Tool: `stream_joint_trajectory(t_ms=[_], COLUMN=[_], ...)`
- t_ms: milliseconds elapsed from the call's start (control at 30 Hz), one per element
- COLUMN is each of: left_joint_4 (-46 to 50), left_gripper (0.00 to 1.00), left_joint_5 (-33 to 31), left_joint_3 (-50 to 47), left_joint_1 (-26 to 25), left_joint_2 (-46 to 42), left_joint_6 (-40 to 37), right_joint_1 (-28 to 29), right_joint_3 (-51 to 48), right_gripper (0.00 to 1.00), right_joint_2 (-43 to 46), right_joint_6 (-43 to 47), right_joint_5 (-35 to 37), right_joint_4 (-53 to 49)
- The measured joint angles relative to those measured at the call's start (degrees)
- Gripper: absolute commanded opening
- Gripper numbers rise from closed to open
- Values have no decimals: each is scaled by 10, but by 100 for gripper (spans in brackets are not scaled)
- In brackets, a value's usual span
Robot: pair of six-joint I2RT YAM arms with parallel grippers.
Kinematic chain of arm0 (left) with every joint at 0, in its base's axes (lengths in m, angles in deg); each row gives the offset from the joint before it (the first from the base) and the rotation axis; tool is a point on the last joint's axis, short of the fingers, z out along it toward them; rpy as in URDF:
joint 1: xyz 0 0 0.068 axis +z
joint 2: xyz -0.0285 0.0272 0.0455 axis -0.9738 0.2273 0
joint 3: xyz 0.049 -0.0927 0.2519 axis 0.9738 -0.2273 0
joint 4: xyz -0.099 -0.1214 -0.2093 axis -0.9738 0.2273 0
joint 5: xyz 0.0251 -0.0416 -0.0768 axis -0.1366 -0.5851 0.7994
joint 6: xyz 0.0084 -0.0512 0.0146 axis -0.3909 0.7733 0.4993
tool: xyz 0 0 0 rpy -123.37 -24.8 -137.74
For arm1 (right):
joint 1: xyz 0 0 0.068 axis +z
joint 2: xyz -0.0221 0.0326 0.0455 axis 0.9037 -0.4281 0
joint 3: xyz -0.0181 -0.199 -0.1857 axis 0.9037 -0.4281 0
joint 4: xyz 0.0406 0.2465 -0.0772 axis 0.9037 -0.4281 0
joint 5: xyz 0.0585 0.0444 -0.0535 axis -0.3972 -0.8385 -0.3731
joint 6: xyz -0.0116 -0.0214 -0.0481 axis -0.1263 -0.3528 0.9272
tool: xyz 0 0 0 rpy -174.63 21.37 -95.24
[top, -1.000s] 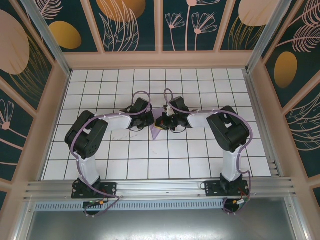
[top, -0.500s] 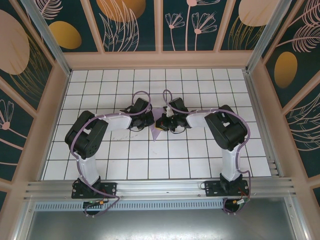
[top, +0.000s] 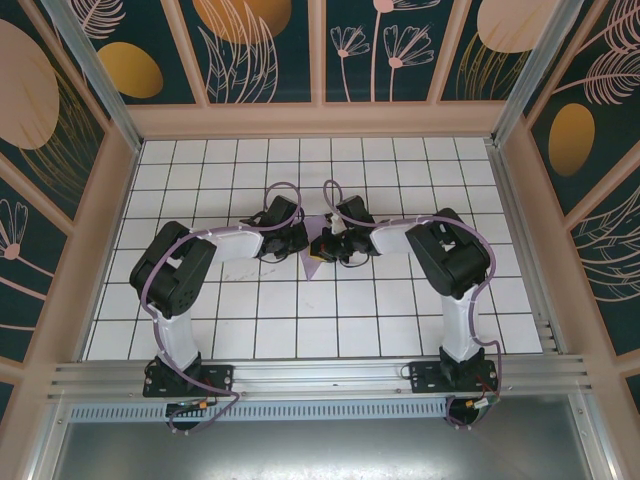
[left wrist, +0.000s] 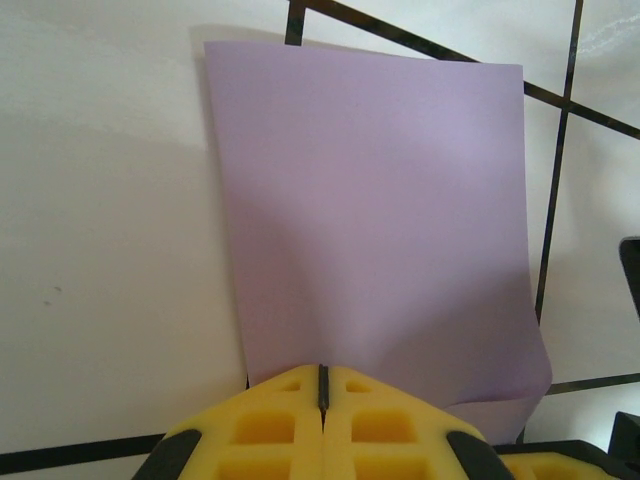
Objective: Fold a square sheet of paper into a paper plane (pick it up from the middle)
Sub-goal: Third fold the triangle at the center of the table.
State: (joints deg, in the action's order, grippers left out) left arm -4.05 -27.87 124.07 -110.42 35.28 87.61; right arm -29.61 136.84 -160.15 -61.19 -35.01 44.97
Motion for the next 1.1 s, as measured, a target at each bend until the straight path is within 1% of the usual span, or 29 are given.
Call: stream_joint_trajectory(t_ms=[267, 400, 567, 667, 800, 900, 1033, 1100], left_joint_4=[0, 2, 18, 26, 28, 26, 28, 22], left_gripper=[7, 12, 24, 27, 30, 32, 31, 28], left_joint_5=[0, -2, -23, -40, -60, -71, -78, -73], left_joint_3=[0, 0, 0, 0, -10, -30, -62, -68], left_joint_1=[0, 0, 0, 2, 10, 19, 27, 28], left_joint_2=[0, 0, -17, -40, -73, -91, -111, -115], left_joint_6=[0, 0, 6, 14, 29, 43, 57, 58], right_joint_1=[0, 1, 1, 2, 3, 4, 5, 5], right_joint_3=[3, 5, 8, 14, 22, 26, 27, 27], right_gripper=[4, 6, 16, 23, 34, 39, 38, 32], right_joint_2=[0, -1, -1, -2, -2, -2, -2, -2], right_joint_6=[7, 13, 17, 17, 17, 17, 17, 17], right_joint_5=[2, 3, 1, 0, -4, -9, -11, -10], right_joint_4=[-8, -12, -15, -19, -23, -24, -24, -25])
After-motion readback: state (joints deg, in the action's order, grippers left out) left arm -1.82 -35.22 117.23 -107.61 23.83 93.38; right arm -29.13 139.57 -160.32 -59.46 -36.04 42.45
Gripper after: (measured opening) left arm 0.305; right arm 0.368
